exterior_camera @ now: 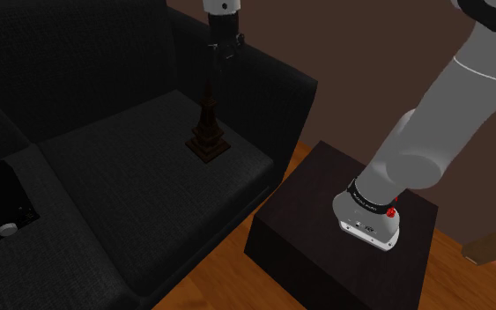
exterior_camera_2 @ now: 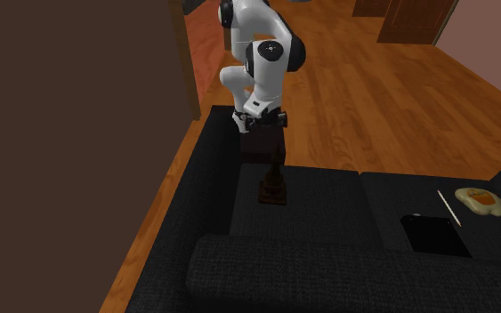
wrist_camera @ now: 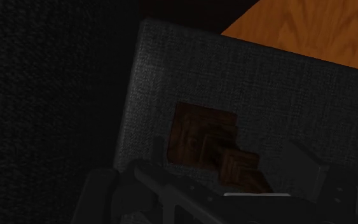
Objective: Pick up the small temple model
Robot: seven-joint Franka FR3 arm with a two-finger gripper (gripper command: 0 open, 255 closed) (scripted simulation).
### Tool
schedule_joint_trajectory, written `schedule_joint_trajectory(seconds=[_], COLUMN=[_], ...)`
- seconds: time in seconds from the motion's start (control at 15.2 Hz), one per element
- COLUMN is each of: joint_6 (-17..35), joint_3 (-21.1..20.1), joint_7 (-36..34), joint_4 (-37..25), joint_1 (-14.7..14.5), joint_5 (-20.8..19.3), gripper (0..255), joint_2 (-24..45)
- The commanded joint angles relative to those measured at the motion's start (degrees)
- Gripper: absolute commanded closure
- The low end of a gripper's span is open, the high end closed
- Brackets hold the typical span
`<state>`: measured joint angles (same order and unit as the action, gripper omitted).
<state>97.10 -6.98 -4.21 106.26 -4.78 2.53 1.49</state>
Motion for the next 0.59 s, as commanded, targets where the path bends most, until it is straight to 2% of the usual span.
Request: schedule_joint_trajectory(seconds=[0.0, 0.33, 0.53], joint_6=[-1.72, -6.34, -4.18], joint_3=[-0.68, -1.69, -1.62], joint_7=[-0.94, -2.83, -2.77], joint_4=[-5.77, -19.28, -17.47], joint_1=[-0.74, -2.99, -3.01], joint_5=[-0.67, -2.26, -2.3], gripper=[0, 0, 0], joint_2=[5.99, 19.34, 19.69])
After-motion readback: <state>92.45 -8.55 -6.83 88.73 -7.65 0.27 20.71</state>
